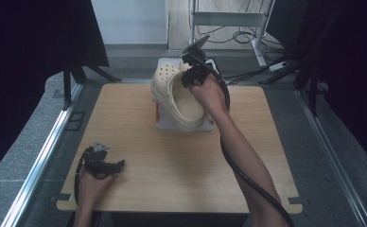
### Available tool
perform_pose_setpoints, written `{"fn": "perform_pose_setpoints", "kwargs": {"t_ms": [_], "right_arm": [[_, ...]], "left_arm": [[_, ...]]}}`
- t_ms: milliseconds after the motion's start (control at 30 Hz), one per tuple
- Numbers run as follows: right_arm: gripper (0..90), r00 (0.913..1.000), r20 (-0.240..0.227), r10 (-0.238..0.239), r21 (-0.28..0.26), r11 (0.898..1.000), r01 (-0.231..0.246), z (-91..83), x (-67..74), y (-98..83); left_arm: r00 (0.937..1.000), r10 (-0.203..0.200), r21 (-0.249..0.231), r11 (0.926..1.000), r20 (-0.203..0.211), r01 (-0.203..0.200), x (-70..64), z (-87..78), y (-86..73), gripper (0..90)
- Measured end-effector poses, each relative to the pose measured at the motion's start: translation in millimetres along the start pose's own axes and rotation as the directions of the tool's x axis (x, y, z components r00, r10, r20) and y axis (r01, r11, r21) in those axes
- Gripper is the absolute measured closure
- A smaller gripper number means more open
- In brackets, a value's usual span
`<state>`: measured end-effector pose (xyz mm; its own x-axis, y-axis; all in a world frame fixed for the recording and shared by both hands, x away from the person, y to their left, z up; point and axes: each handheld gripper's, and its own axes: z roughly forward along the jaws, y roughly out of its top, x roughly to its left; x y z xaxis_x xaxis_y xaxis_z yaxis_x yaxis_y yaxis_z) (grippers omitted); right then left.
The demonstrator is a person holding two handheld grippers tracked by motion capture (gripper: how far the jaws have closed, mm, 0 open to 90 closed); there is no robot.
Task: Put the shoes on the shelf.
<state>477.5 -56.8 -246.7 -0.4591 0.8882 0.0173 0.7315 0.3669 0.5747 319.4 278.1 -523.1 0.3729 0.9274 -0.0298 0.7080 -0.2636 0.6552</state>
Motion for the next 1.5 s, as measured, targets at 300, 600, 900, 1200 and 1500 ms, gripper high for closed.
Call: {"fn": "perform_pose_setpoints", "kwargs": {"t_ms": [300, 600, 900, 1200, 1500], "right_arm": [[64.4, 0.9922, 0.054, 0.112, -0.031, 0.993, -0.111, 25.3, -12.6, 29.7], [64.3, 0.9751, 0.103, 0.196, -0.043, 0.980, -0.193, 52.1, -27.4, 51.7], [64.3, 0.9550, 0.139, 0.262, -0.048, 0.965, -0.258, 73.0, -38.0, 72.4], [62.7, 0.9543, 0.130, 0.269, -0.031, 0.963, -0.267, 104.0, -45.8, 72.2], [49.6, 0.9810, 0.119, 0.153, -0.067, 0.987, -0.146, 98.2, -45.9, 65.6]], "left_arm": [[1.0000, 0.000, 0.000, 1.0000, 0.003, 0.000, -0.4, 0.0, -0.1, 0.0], [1.0000, 0.002, 0.002, 1.0000, 0.008, -0.002, -0.3, 0.0, 0.2, 0.0], [0.9999, 0.003, 0.003, 1.0000, 0.011, -0.003, -0.2, 0.2, 0.6, 0.0], [0.9999, 0.004, 0.002, 1.0000, 0.011, -0.004, -0.3, 0.5, 0.7, 0.0], [0.9999, 0.005, 0.002, 1.0000, 0.011, -0.005, -0.4, 0.5, 0.7, 0.0]]}}
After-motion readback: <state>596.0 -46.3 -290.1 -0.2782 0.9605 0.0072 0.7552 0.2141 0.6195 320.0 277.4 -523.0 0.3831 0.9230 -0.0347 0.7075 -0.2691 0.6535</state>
